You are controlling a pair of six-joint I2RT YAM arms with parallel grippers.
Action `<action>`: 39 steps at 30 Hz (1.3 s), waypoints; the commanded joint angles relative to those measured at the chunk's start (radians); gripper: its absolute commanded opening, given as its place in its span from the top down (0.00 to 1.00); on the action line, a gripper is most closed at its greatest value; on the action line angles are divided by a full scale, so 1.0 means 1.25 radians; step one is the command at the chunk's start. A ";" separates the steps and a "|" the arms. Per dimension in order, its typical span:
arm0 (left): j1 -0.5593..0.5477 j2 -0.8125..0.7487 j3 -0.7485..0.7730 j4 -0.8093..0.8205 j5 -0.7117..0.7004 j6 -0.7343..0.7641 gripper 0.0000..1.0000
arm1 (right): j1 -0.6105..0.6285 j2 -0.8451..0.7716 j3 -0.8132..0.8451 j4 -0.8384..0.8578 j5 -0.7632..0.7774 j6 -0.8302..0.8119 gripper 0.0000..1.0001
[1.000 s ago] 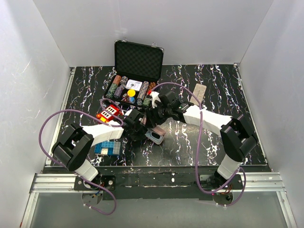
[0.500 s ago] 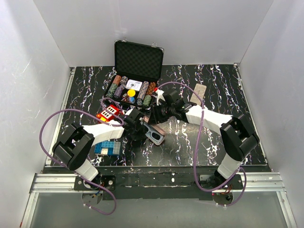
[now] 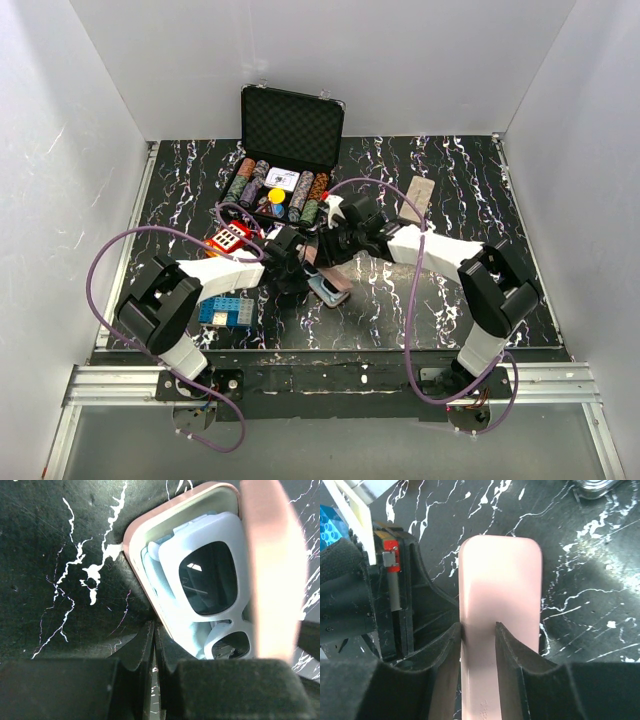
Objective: Organize the sunglasses
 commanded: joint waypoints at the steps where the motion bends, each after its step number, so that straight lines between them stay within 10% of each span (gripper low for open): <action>1: 0.004 0.040 -0.001 0.020 -0.044 0.009 0.98 | 0.056 0.033 -0.022 -0.065 -0.024 -0.009 0.67; 13: 0.004 -0.002 -0.014 -0.004 -0.047 0.004 0.96 | 0.067 0.027 0.000 -0.103 -0.003 -0.012 0.58; 22: 0.002 -0.283 -0.022 -0.153 -0.158 0.018 0.33 | 0.068 -0.147 0.024 -0.141 0.140 -0.067 0.17; 27: 0.004 -0.471 0.012 -0.341 -0.270 0.019 0.02 | 0.067 -0.122 0.029 -0.178 0.169 -0.129 0.13; 39: 0.005 -0.750 0.015 -0.601 -0.373 -0.040 0.02 | 0.093 0.072 0.146 -0.235 0.196 -0.165 0.09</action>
